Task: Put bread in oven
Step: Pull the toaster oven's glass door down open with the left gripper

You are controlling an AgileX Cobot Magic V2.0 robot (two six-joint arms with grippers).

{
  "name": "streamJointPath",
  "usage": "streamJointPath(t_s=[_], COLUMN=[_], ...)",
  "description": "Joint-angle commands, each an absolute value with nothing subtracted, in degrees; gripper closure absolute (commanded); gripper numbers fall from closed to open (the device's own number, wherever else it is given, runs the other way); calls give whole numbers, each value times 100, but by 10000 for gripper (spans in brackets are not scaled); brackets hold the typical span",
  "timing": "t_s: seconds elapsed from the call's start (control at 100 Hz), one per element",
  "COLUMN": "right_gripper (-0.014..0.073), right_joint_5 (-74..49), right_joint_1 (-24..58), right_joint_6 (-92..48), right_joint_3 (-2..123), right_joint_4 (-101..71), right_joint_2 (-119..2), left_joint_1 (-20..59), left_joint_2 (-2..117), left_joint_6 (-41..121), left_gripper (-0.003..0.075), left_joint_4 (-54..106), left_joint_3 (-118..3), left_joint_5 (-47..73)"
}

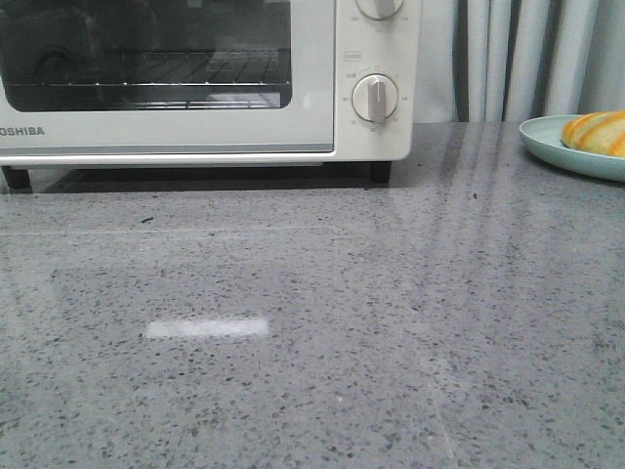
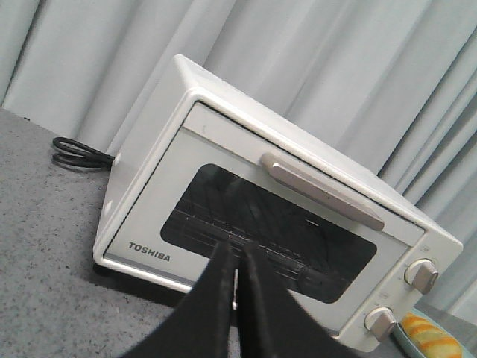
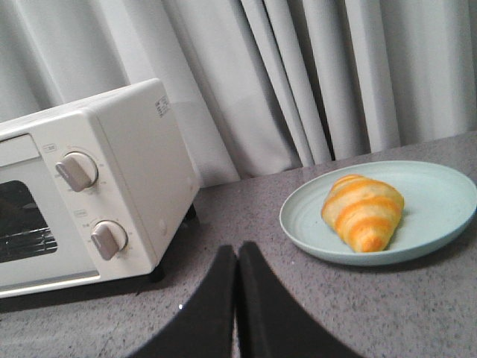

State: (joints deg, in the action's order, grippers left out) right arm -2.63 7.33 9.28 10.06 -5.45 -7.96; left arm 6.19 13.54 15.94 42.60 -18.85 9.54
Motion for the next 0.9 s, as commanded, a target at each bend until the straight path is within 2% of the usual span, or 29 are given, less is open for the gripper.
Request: streamJointPath(t_s=[0.0, 0.2, 0.59, 0.75, 0.89], right_gripper=[643, 643, 643, 643, 643], right_joint_5=[539, 240, 230, 256, 235], right_joint_1=[735, 746, 746, 746, 746], right_joint_6=[902, 902, 902, 902, 902], right_joint_3=[1248, 1807, 2113, 2113, 2113], right_joint_4=[-412, 613, 983, 983, 983], right_joint_2=[-1066, -1309, -2191, -2191, -2191], left_joint_1=[617, 778, 2544, 2612, 2612], left_joint_2=[1810, 2797, 5164, 5852, 6301], left_joint_6=[1747, 3457, 4011, 4019, 4019], left_gripper=[741, 741, 741, 741, 741], left_joint_4=[4150, 4139, 4129, 4129, 4176], left_joint_3=[-2357, -3364, -4992, -5223, -5236], left_joint_5=[788, 1094, 409, 220, -400])
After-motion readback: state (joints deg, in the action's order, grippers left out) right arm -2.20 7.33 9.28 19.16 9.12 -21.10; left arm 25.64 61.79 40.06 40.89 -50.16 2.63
